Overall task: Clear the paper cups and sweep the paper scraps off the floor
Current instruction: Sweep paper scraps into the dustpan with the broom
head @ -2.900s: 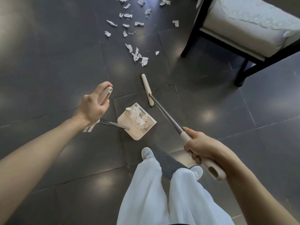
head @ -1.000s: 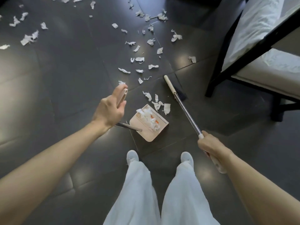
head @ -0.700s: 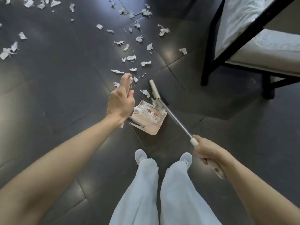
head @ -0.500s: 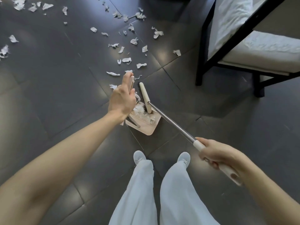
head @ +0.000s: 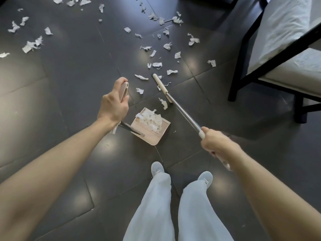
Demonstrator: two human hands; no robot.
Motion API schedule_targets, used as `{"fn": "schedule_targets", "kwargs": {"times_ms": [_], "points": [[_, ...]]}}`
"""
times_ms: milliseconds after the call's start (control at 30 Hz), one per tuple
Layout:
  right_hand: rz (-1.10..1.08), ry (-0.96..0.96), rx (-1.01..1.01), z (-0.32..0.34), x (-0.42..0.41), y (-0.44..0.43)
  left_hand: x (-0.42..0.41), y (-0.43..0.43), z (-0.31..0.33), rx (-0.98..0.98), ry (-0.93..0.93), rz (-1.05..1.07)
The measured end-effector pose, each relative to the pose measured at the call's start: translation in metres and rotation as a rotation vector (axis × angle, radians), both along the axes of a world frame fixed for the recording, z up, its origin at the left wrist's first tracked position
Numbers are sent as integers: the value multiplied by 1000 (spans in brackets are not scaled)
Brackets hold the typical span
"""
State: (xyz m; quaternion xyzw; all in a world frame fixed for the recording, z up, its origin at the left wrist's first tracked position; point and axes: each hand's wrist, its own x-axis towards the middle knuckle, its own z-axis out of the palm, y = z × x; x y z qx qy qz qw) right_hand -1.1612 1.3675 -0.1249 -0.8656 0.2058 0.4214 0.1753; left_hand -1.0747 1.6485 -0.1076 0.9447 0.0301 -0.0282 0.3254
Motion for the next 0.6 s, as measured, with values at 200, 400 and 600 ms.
{"fn": "schedule_targets", "kwargs": {"times_ms": [200,400,600], "points": [[147,176,24,-1,-10,35,26,21,-4,-26,34,24],[19,137,36,25,-22,13,27,39,-4,-39,66,-22],[0,19,-39,32,-10,12,22,46,2,-23,98,-62]]}}
